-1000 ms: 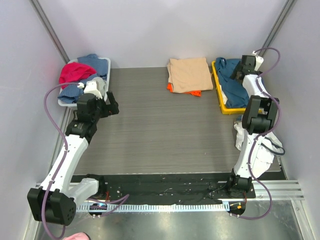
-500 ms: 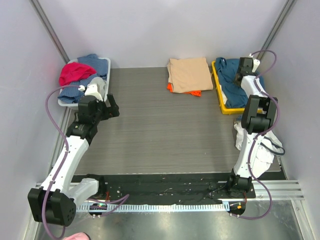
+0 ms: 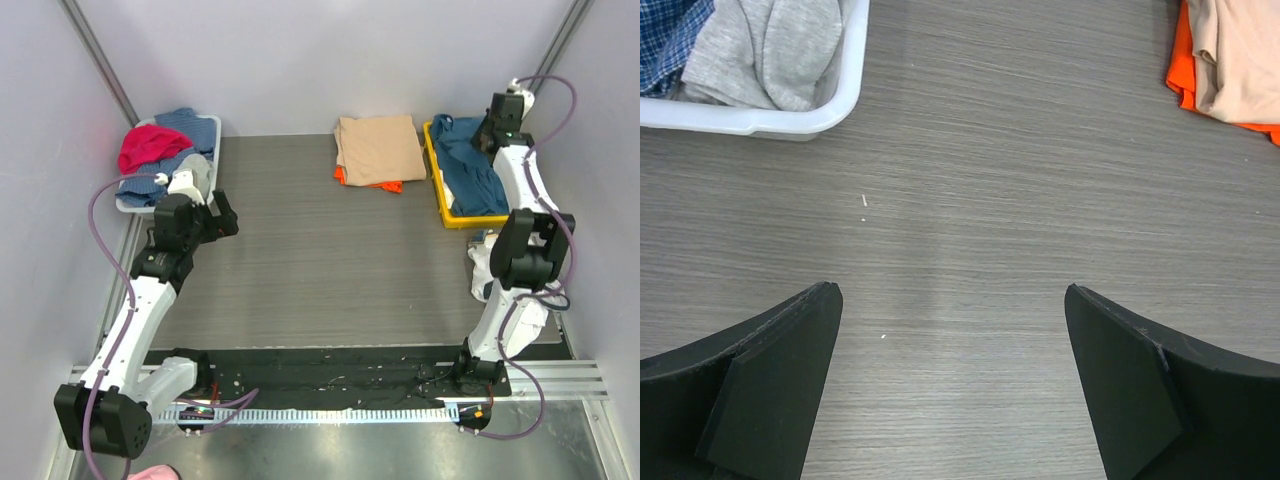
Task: Fold and stack the t-shirts
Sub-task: Grab the tshirt from the pile, then move the tshirt to the center of the board
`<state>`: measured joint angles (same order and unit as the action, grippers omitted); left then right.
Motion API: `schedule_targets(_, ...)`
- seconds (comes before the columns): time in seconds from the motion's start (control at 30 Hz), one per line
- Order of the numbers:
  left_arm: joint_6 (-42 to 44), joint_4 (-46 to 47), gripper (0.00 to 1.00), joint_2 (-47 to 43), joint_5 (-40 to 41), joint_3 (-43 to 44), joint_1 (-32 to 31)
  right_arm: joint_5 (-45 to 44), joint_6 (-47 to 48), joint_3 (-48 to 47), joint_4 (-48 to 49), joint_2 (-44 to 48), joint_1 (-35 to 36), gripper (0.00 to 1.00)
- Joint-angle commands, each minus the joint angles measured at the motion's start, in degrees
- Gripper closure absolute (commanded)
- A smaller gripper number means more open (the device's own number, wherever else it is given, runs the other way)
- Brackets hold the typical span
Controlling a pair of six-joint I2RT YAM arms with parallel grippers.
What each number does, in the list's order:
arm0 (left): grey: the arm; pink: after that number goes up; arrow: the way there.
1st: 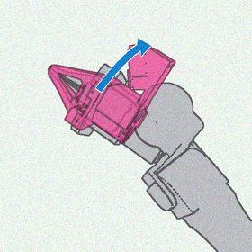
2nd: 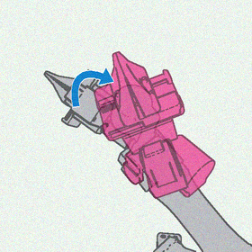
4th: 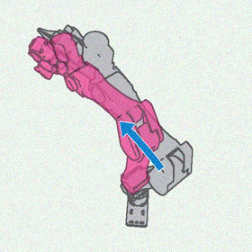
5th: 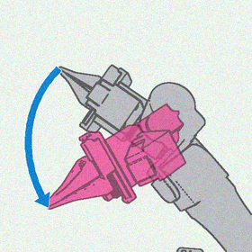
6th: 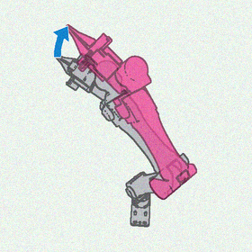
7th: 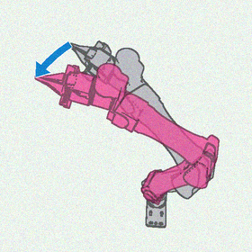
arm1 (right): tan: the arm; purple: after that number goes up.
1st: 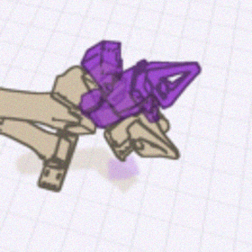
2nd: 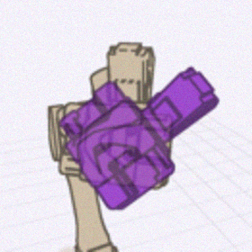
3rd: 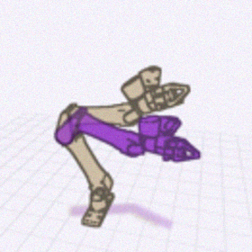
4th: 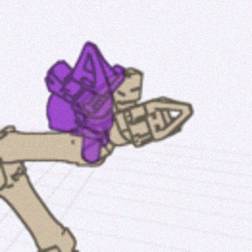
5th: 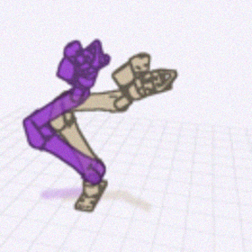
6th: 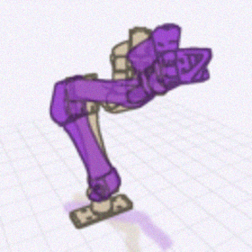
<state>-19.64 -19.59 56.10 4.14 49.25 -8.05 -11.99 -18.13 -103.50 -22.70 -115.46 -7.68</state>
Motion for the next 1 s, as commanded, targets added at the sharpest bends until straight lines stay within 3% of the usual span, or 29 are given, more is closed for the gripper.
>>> schedule_targets(0.0, -1.45, 0.26, 0.0, -0.9, -2.21, 0.84, 0.32, 8.09, 1.34, -5.47, -1.54, 12.62, 3.28, 0.99)
schedule_targets(0.23, -2.25, -0.62, 0.0, -2.92, -3.44, 0.84, 0.32, 9.18, 8.54, -20.75, -13.68, 19.12, 22.69, 0.99)
schedule_targets(0.27, -2.25, -1.06, 0.01, -3.53, -3.44, 0.84, 0.32, 8.92, 8.81, -21.47, -14.38, 20.09, 28.11, 0.99)
schedule_targets(0.4, -2.16, -2.11, 0.0, -5.2, -3.26, 0.67, 0.23, 9.26, 8.03, -21.57, -15.53, 25.53, 37.53, 0.99)
schedule_targets(0.57, -2.16, -2.82, 0.0, -6.79, -3.44, -0.21, 0.23, 11.02, 4.68, -10.61, -12.47, 34.32, 39.68, 0.99)
schedule_targets(0.6, -2.33, -2.9, 0.0, -6.88, -3.53, -0.47, 0.32, 9.98, 4.68, -4.49, -11.59, 37.21, 39.76, 0.99)
schedule_targets(0.8, -3.47, -1.68, 0.0, -6.44, -3.88, -3.63, 0.23, 4.08, 5.12, 16.71, -8.86, 41.45, 39.76, 0.99)
schedule_targets(0.97, -7.94, 2.71, 0.0, -4.51, -8.27, -8.02, -0.38, 4.34, 3.72, 27.29, -5.25, 42.95, 39.67, 0.99)
